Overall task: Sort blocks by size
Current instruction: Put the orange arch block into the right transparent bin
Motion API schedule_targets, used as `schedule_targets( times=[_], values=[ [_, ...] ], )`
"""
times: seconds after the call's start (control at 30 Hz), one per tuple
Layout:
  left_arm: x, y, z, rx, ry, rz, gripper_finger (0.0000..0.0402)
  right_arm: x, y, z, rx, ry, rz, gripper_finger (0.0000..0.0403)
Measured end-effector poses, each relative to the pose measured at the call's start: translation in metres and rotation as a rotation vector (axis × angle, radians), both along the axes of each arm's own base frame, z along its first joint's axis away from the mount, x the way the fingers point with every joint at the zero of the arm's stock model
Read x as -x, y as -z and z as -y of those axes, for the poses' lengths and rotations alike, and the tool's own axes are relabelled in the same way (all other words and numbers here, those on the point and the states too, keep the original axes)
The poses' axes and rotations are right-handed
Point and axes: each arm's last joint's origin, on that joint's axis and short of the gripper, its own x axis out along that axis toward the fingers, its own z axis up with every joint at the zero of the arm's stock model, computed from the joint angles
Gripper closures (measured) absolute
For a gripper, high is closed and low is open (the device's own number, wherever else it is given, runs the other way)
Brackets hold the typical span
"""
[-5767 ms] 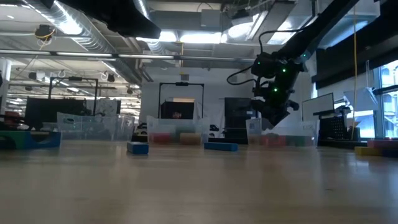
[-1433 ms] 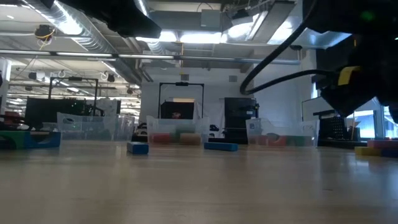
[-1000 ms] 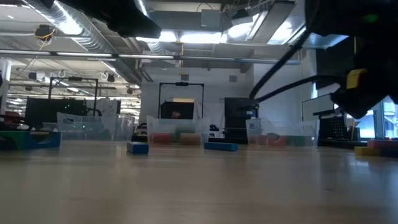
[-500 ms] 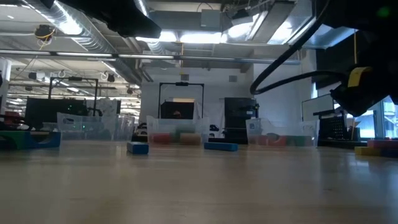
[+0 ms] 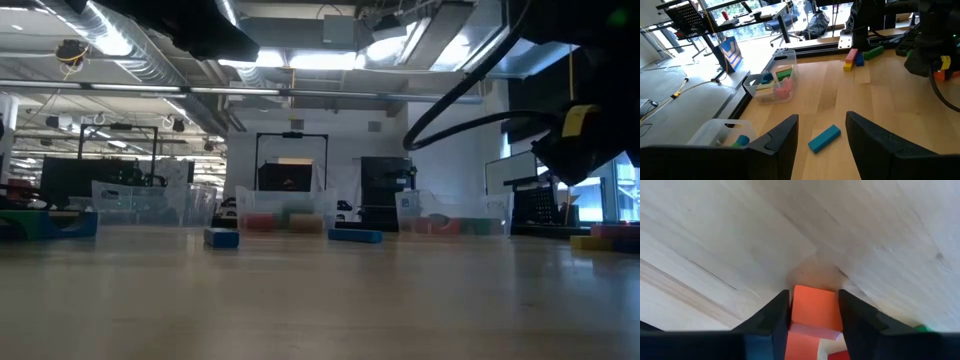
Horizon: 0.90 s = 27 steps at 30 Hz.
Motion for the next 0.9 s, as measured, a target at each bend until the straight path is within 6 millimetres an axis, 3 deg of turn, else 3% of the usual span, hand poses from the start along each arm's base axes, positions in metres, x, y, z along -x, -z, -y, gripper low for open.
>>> schedule_targets(
  times=[0.2, 0.37, 0.63, 0.9],
  values=[
    [0.000, 0.001, 0.000, 0.005, -0.002, -0.005, 0.0243, 0.004, -0.023, 0.003, -0.020, -0.006, 0.090, 0.0257],
    [0.000, 0.001, 0.000, 0.000, 0.000, -0.007, 0.0243, 0.004, -0.047, 0.025, 0.051, -0.009, 0.217, 0.0260],
    [0.000, 0.000, 0.000, -0.002, 0.000, -0.005, 0.0243, 0.016, -0.086, 0.085, 0.270, 0.018, 0.342, 0.0255],
    [0.000, 0.000, 0.000, -0.015, 0.005, -0.002, 0.0243, 0.028, -0.115, 0.166, 0.628, 0.087, 0.458, 0.0254]
  ],
)
